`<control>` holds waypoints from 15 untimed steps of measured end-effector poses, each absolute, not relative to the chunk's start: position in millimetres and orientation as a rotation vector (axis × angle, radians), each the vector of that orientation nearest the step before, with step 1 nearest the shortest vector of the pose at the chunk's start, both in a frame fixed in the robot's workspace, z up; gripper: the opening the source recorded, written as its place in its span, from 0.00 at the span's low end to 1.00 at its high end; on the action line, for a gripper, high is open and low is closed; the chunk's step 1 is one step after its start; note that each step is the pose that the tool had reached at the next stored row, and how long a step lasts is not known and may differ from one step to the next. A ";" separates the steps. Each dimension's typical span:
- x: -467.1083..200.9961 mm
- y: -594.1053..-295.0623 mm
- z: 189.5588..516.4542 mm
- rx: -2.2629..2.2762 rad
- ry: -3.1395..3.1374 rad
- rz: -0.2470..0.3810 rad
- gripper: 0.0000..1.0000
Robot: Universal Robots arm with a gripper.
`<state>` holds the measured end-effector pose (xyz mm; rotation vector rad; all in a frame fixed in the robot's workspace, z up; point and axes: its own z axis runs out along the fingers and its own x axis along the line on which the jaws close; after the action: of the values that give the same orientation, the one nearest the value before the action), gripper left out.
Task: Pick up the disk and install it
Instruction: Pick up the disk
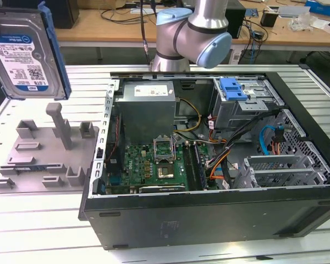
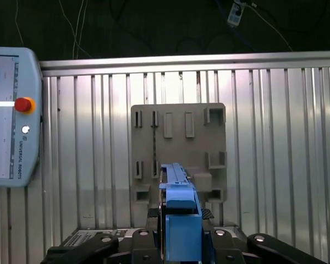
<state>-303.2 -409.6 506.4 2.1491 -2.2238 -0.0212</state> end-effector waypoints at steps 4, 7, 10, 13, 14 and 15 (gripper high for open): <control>-282.5 -421.9 506.9 2.149 -2.224 -0.021 0.36; -266.2 -431.3 507.1 2.149 -2.224 -0.021 0.36; -252.5 -439.0 507.3 2.149 -2.224 -0.021 0.36; -238.2 -446.6 507.5 2.149 -2.224 -0.021 0.36; -234.7 -448.4 507.7 2.149 -2.224 -0.021 0.36; -228.8 -451.5 507.9 2.149 -2.223 -0.021 0.36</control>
<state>-228.8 -451.5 507.9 2.1494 -2.2234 -0.0211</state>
